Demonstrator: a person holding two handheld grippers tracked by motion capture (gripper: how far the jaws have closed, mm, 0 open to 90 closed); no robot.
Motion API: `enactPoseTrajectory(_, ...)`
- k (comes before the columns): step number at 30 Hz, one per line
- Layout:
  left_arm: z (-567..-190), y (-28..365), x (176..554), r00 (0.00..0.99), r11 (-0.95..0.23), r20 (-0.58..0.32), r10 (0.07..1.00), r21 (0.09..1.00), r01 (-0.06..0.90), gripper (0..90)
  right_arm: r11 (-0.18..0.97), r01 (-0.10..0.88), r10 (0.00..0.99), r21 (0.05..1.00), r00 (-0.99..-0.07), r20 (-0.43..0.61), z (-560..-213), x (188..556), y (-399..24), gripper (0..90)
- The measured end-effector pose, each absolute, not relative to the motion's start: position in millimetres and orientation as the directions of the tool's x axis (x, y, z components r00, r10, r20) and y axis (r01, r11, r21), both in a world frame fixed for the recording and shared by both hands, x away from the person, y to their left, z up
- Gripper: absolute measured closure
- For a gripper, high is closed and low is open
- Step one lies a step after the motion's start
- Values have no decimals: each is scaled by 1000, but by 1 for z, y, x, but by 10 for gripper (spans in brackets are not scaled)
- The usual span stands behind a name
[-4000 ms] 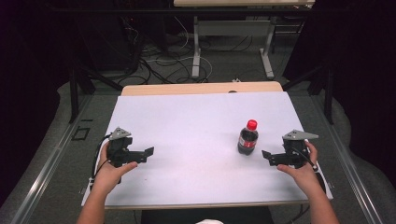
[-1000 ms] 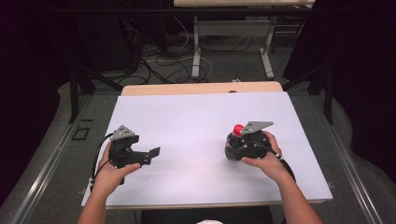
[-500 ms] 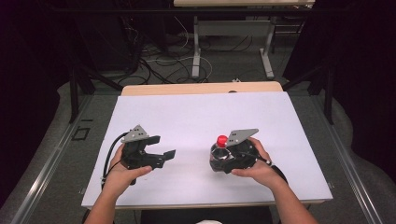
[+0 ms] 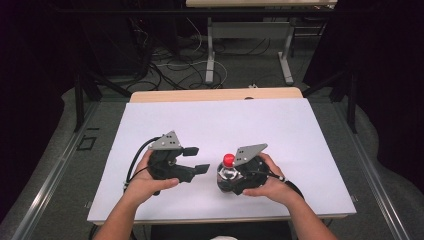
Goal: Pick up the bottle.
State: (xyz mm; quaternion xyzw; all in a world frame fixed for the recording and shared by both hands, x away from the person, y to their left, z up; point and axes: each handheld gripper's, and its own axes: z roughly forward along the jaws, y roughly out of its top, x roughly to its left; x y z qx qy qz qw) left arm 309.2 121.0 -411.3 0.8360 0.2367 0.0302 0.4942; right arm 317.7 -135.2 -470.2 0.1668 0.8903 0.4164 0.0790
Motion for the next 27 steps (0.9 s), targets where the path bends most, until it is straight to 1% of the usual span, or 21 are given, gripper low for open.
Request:
enactPoseTrajectory(2, -410, 115, 310, 899, -418, -170, 404, 839, 347, 334, 604, 224, 353, 764, -936, -5, -471, 317, -133, 295)
enactPoseTrajectory(3, -409, 112, 310, 903, -427, -176, 391, 835, 347, 360, 610, 221, 342, 761, -940, -1, -471, 317, -132, 295)
enactPoseTrajectory(8, -408, 99, 310, 919, -459, -199, 341, 817, 348, 404, 617, 217, 323, 757, -946, 8, -474, 317, -129, 295)
enactPoseTrajectory(9, -407, 96, 310, 921, -466, -194, 338, 816, 343, 412, 618, 228, 323, 752, -946, 21, -474, 316, -129, 295)
enactPoseTrajectory(19, -402, 81, 312, 929, -505, -161, 334, 801, 320, 485, 627, 221, 308, 747, -951, 23, -478, 315, -123, 295)
enactPoseTrajectory(27, -402, 72, 314, 945, -545, -149, 291, 786, 292, 553, 641, 217, 285, 736, -958, 34, -478, 313, -121, 295)
